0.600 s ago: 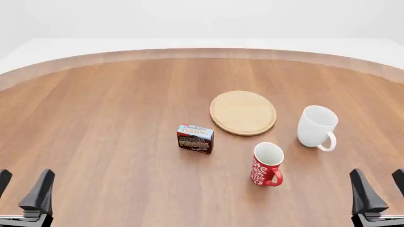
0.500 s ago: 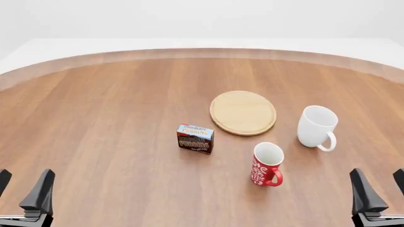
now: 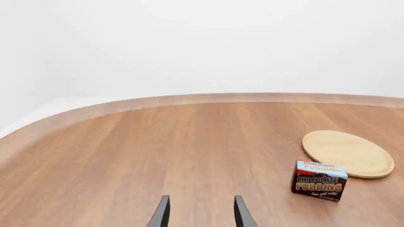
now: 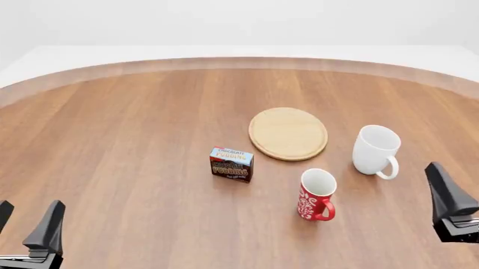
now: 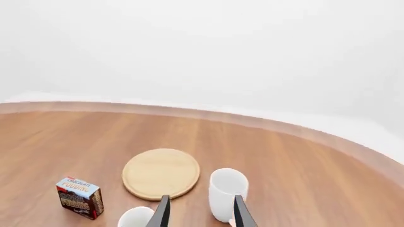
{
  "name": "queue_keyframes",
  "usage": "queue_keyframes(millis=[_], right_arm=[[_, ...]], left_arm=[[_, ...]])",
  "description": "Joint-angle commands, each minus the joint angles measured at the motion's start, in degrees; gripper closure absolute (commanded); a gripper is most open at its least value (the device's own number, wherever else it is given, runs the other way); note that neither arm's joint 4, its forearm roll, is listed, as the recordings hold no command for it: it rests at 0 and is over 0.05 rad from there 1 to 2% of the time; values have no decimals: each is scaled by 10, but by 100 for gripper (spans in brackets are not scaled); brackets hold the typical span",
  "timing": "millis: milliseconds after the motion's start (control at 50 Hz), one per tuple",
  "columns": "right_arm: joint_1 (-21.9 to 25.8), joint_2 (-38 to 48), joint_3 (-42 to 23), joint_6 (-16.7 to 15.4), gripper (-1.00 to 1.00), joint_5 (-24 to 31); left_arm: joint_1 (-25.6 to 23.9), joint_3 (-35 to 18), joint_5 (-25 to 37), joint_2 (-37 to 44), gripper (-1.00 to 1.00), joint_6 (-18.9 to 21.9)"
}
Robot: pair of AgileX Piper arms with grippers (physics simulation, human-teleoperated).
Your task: Put the chocolate pudding to the left of the plate.
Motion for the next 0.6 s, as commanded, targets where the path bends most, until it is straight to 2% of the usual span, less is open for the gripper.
queue_keyframes(millis=[20, 60, 80, 100, 180, 220, 320, 360, 400, 480, 540, 600], right_arm=[[59, 137, -140, -44, -100, 10], [78, 157, -166, -37, -100, 17], [86, 173, -180, -54, -100, 16], [114, 200, -202, -82, -100, 17], [139, 251, -247, -95, -100, 28], [138, 297, -284, -91, -100, 38], [145, 359, -335, -105, -100, 50], [165, 388, -355, -98, -100, 60], [171, 405, -363, -118, -100, 57], [184, 467, -403, -117, -100, 79], [180, 505, -427, -137, -100, 84], [180, 534, -448, -134, -100, 87]], left_arm=[[0, 0, 0, 0, -100, 0], [0, 0, 0, 0, -100, 0], [0, 0, 0, 0, -100, 0], [0, 0, 0, 0, -100, 0], [0, 0, 0, 0, -100, 0], [0, 0, 0, 0, -100, 0], [0, 0, 0, 0, -100, 0], [0, 0, 0, 0, -100, 0], [0, 0, 0, 0, -100, 0], [0, 0, 0, 0, -100, 0], [0, 0, 0, 0, -100, 0], [0, 0, 0, 0, -100, 0]])
